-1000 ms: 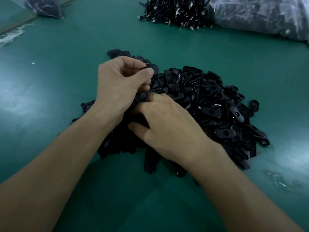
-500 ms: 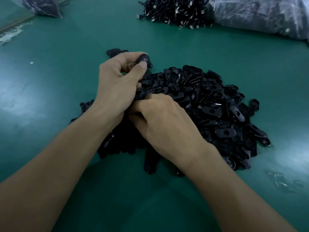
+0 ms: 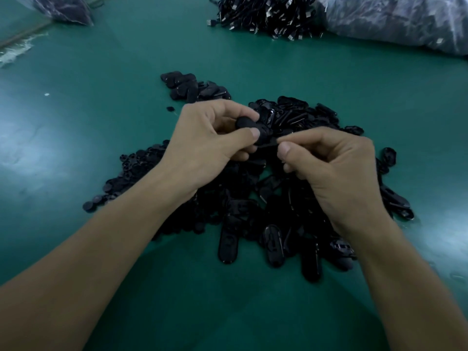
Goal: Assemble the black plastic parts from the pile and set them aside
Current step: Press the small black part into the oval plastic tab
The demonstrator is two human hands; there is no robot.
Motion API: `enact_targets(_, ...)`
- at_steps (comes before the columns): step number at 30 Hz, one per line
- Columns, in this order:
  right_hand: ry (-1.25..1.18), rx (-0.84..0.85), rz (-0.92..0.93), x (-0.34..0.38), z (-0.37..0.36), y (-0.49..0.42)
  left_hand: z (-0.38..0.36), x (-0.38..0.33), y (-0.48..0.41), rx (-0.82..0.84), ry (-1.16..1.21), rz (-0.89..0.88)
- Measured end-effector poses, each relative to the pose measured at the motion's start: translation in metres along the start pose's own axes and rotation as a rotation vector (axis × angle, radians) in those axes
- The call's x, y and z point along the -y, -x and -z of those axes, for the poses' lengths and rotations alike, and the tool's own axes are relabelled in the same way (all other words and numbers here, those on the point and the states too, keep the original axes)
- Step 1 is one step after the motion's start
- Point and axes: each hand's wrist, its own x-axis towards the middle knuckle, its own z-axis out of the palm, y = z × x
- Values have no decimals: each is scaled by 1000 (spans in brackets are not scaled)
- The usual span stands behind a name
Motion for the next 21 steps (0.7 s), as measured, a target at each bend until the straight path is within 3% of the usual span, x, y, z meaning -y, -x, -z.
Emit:
enact_targets(9, -199, -12, -124, -5, 7, -4, -3, -4, 4, 95, 113, 66)
enact_targets(21, -180, -46, -114, -6, 8, -5, -3, -8, 6, 220, 228, 119)
